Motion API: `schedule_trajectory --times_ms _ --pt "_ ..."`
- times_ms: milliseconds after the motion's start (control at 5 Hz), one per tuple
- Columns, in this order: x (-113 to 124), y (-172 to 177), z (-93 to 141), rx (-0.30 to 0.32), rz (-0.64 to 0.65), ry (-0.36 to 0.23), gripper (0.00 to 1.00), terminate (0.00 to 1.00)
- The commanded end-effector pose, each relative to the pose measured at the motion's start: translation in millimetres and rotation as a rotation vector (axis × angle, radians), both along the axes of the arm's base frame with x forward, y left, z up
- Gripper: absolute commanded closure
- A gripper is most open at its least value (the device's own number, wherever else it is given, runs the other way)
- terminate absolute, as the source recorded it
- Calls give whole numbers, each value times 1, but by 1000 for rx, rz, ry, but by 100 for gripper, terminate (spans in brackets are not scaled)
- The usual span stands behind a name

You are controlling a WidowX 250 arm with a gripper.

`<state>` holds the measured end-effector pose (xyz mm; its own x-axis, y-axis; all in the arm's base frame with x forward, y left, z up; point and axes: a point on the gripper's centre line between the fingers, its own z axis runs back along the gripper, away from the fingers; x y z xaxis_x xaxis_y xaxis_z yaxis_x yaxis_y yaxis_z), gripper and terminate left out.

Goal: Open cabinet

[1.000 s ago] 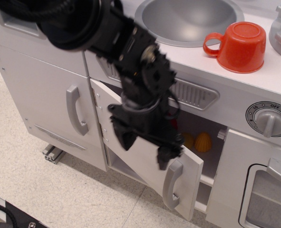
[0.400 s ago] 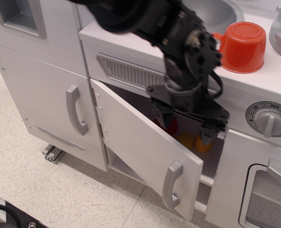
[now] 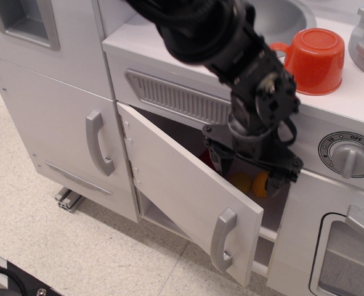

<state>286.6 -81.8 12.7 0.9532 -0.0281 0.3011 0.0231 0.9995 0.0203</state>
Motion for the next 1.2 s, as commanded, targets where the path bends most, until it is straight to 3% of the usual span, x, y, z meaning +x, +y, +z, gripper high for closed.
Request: schedule_trajectory --times_ms 0,400,600,1000 --pt "-7 16 -10 77 22 -3 0 0" --pt "-41 63 -20 150 30 83 0 0" --pt "-50 91 -31 188 47 96 0 0" --pt "-61 130 -32 250 95 66 0 0"
